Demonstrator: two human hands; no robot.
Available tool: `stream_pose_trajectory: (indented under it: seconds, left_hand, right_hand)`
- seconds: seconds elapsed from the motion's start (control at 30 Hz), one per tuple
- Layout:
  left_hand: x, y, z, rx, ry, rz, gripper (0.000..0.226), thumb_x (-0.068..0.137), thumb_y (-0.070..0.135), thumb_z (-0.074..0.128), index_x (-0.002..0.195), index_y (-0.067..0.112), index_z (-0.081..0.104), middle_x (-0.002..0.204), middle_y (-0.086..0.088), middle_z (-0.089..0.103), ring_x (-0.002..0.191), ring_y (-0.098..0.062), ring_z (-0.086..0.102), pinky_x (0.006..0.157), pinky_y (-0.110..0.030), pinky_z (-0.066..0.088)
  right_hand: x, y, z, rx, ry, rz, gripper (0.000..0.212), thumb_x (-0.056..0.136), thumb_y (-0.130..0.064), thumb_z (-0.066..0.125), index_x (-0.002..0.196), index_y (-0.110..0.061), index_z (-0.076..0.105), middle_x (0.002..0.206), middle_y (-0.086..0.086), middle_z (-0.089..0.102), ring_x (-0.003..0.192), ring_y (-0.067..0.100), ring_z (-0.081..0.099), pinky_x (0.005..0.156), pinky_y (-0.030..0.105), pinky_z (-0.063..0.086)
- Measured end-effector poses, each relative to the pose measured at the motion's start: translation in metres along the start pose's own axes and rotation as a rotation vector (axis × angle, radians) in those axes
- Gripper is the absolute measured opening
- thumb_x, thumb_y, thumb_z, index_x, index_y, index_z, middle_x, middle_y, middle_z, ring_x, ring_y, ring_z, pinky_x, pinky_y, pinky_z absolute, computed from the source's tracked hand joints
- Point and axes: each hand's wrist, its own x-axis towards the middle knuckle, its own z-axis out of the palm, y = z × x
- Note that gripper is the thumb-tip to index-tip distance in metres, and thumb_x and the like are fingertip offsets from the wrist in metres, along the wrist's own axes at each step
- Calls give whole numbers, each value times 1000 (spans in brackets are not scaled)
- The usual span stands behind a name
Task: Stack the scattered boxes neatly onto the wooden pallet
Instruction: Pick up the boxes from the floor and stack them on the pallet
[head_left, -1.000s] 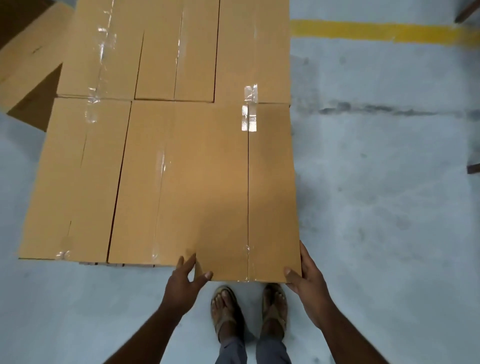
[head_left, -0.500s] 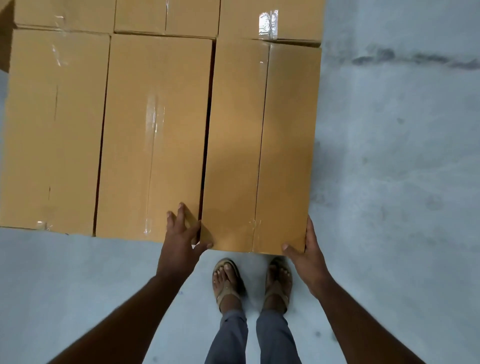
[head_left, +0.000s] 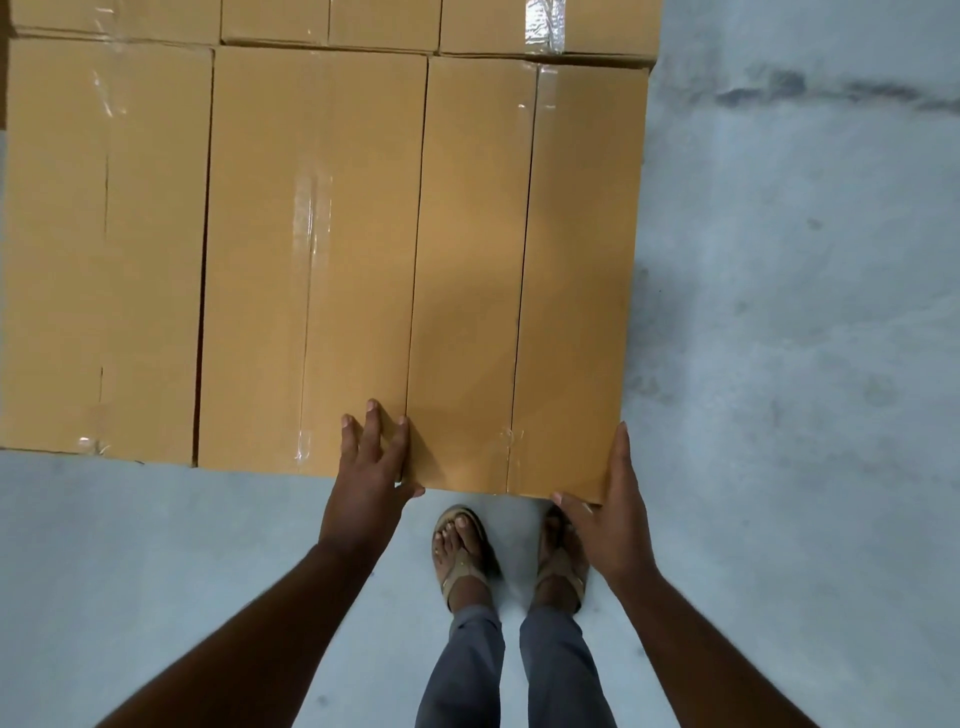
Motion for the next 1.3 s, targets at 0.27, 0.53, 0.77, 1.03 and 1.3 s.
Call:
stream_pose_trajectory:
  seconds: [0.27,0.53,0.77,1.03,1.3]
  left_hand:
    - [-2,-6,4,108,-31,47,94,93,31,74,165,16,15,172,-17,-7,155,-50,-4,119,-58,30]
    - [-22,17,-17,78,-79,29,96,97,28,70,163,2,6,171,-20,-11,158,-40,-4,129,-47,13]
    - [-113,64,-114,-58,-12,64,71,104,25,56,164,14,19,172,-8,14,158,-24,17,125,-37,25]
    - [-263,70,-252,-389,262,44,44,102,23,59,146,21,55,150,2,56,136,-17,53,108,-29,44]
    - [-395,-68,-283,-652,562,-195,33,100,21,63,133,22,66,134,6,67,126,-17,61,102,-29,46]
  right_hand:
    - [-3,-4,-1,-251,-2,-65,119,86,-21,86,168,-22,0,176,-1,3,157,28,23,119,49,41]
    - [-34,-40,-6,-437,10,-80,107,90,-21,80,168,-18,7,176,4,-3,161,33,4,125,51,28]
    - [-155,-143,-50,-236,-215,-218,80,99,-20,70,165,-21,25,171,-4,24,158,15,22,127,34,25]
    - [-286,-269,-83,-174,-181,-356,51,99,-18,69,148,-18,57,145,-3,61,128,15,59,105,33,51]
    - [-387,-342,51,-226,-312,-476,36,97,-24,71,132,-30,65,133,-13,67,115,9,65,95,28,55]
